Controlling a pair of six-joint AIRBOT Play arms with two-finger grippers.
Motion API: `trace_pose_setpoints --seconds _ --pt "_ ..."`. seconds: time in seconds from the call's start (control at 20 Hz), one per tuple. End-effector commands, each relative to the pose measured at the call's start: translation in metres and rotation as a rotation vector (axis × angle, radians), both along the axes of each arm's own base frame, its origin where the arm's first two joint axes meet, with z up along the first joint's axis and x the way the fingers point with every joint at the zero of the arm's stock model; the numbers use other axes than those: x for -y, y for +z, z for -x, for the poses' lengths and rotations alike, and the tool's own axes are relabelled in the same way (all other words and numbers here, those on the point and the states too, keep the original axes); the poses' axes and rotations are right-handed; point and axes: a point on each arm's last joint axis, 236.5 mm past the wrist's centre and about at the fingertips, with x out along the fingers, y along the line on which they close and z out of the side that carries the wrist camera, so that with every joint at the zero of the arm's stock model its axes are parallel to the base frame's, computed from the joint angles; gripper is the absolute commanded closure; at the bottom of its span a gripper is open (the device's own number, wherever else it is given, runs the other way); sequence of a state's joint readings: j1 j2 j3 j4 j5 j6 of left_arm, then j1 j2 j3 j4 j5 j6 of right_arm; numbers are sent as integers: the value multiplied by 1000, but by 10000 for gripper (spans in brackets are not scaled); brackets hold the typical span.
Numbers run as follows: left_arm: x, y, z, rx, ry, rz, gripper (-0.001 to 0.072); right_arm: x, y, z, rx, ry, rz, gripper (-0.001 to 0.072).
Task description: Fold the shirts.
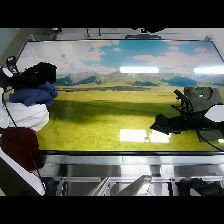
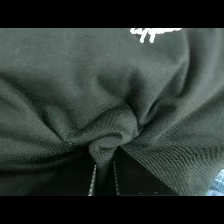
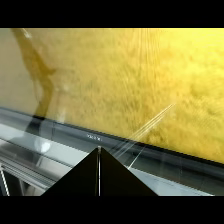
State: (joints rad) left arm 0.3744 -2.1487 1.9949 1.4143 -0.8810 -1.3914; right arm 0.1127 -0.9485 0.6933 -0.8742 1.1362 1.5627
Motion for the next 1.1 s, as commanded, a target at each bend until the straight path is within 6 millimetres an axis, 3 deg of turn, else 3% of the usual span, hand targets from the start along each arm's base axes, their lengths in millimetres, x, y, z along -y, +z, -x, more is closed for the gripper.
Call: trace_pose_setpoints --seconds 0.0,0.1,0.25,0.4,0.45,0.55,0.65,0.75,0.85,1.0,1.05 --pt "12 20 -12 25 -28 -5 691 0 0 0 0 1 0 698" --pt "28 73 -23 126 -43 -6 691 0 0 0 0 1 0 698" --pt "86 183 -34 335 -94 89 690 0 0 0 0 1 0 698" --pt "176 306 -14 533 -237 191 686 0 0 0 0 1 -1 698" --pt "213 335 3 556 -303 236 681 0 0 0 -1 1 0 698" --pt "281 369 39 552 -444 295 682 0 0 0 0 1 0 698" --pt "339 377 72 506 -575 320 682 0 0 0 -1 1 0 698" --pt "392 363 103 432 -684 355 682 0 0 0 0 1 0 698" --pt "435 329 128 321 -765 387 683 0 0 0 -1 1 0 698" --pt "475 266 162 146 -837 417 652 0 0 0 0 1 0 698" --pt "482 247 171 96 -848 421 377 0 0 0 0 1 0 698"
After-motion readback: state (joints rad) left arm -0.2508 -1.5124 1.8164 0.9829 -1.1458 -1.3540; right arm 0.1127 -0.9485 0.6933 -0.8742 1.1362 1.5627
